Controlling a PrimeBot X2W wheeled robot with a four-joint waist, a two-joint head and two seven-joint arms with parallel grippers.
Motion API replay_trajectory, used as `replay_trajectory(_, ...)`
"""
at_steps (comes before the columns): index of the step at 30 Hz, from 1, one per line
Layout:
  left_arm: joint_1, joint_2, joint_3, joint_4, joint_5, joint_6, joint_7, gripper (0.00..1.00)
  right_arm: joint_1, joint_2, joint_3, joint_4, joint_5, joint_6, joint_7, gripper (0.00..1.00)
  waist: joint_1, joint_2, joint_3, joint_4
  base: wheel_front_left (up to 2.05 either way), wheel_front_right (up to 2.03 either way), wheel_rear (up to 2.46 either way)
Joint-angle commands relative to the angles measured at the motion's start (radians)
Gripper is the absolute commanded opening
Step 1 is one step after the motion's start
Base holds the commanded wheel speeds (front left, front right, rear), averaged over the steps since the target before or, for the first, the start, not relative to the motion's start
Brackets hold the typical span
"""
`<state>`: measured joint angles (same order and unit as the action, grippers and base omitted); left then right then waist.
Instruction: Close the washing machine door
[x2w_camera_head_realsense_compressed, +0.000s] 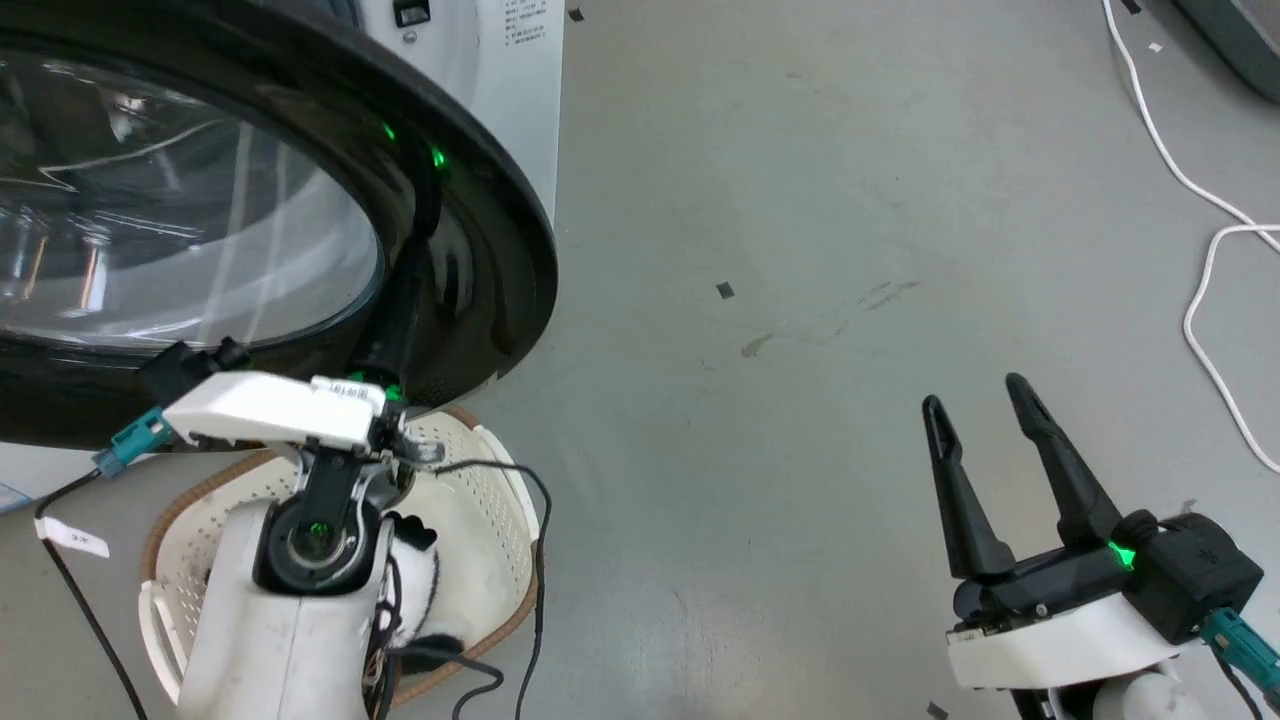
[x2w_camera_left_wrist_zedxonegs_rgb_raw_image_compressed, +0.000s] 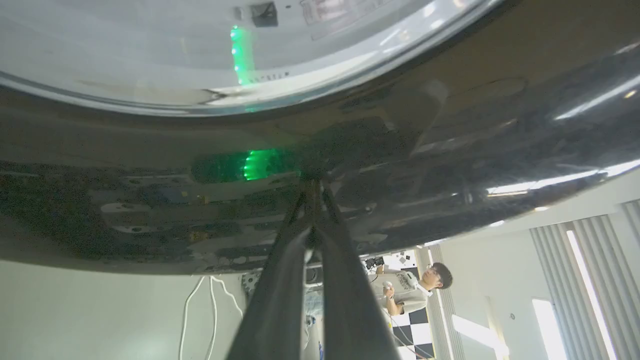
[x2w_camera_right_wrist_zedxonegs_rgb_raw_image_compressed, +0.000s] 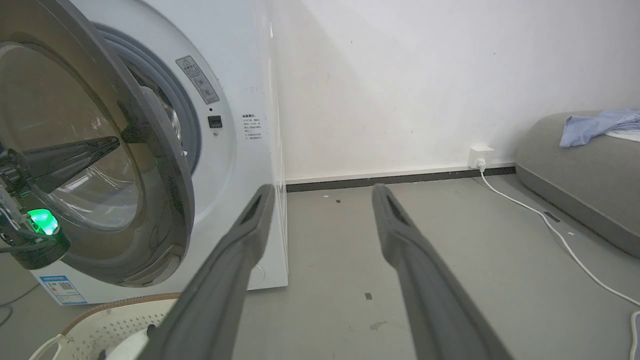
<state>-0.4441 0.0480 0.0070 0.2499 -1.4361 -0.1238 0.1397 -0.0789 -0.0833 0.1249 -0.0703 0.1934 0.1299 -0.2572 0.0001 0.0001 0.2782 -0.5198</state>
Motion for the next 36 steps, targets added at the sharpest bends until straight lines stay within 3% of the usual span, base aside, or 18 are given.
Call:
replay_trajectory(1, -0.026, 0.002, -0.009, 0.020, 0.000, -0.006, -0.024, 0.00, -0.003, 0.009, -0.002, 0.004, -0.003, 0.001, -0.005, 1.00, -0.0001, -0.0001, -0.011, 0.004, 0.00, 0.00, 0.00)
replay_trajectory(7, -0.022, 0.003, -0.080, 0.034, 0.009, -0.007, -0.049, 0.00, 0.001, 0.010, -0.004, 0.004, -0.009, 0.001, -0.005, 1.00, -0.0001, -0.0001, -0.050, 0.051, 0.00, 0.00, 0.00)
replay_trajectory(14, 0.133, 0.048, -0.249, -0.010, 0.108, -0.007, -0.030, 0.00, 0.025, -0.016, -0.020, -0.001, -0.019, 0.001, -0.005, 1.00, -0.0001, -0.0001, -0.122, 0.156, 0.00, 0.00, 0.00)
replay_trajectory(19, 0.259, 0.139, -0.409, -0.039, 0.284, -0.007, -0.082, 0.00, 0.053, -0.026, -0.048, -0.005, -0.020, 0.001, -0.005, 1.00, -0.0001, -0.0001, -0.176, 0.247, 0.00, 0.00, 0.00)
replay_trajectory(24, 0.298, 0.251, -0.469, -0.001, 0.520, 0.007, -0.220, 0.00, 0.085, -0.042, -0.058, -0.007, -0.024, 0.001, -0.005, 1.00, -0.0001, -0.0001, -0.208, 0.343, 0.00, 0.00, 0.00)
replay_trajectory(27, 0.296, 0.296, -0.461, 0.001, 0.642, 0.052, -0.331, 0.00, 0.091, -0.047, -0.060, -0.006, -0.027, 0.001, -0.005, 1.00, -0.0001, -0.0001, -0.222, 0.388, 0.00, 0.00, 0.00)
replay_trajectory(31, 0.308, 0.308, -0.365, -0.081, 0.762, 0.128, -0.398, 0.00, 0.099, -0.050, -0.061, -0.013, -0.027, 0.001, -0.005, 1.00, -0.0001, -0.0001, -0.237, 0.435, 0.00, 0.00, 0.00)
replay_trajectory(33, 0.330, 0.280, -0.275, -0.179, 0.845, 0.156, -0.400, 0.00, 0.103, -0.052, -0.059, -0.014, -0.029, 0.001, -0.005, 1.00, -0.0001, -0.0001, -0.239, 0.453, 0.00, 0.00, 0.00)
replay_trajectory(36, 0.401, 0.218, -0.175, -0.292, 0.956, 0.159, -0.401, 0.00, 0.103, -0.062, -0.047, -0.014, -0.032, 0.001, -0.005, 1.00, -0.0001, -0.0001, -0.239, 0.471, 0.00, 0.00, 0.00)
